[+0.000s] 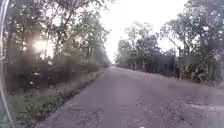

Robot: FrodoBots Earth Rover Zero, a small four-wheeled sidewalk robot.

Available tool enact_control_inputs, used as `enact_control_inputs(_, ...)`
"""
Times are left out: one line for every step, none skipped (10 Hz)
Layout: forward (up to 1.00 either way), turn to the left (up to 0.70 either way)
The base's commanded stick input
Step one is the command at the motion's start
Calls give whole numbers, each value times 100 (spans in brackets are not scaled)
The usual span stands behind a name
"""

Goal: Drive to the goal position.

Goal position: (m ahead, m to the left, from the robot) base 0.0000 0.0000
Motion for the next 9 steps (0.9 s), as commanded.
enact_control_inputs(10,1)
enact_control_inputs(10,1)
enact_control_inputs(10,1)
enact_control_inputs(10,1)
enact_control_inputs(10,1)
enact_control_inputs(10,1)
enact_control_inputs(10,1)
enact_control_inputs(10,1)
enact_control_inputs(10,1)
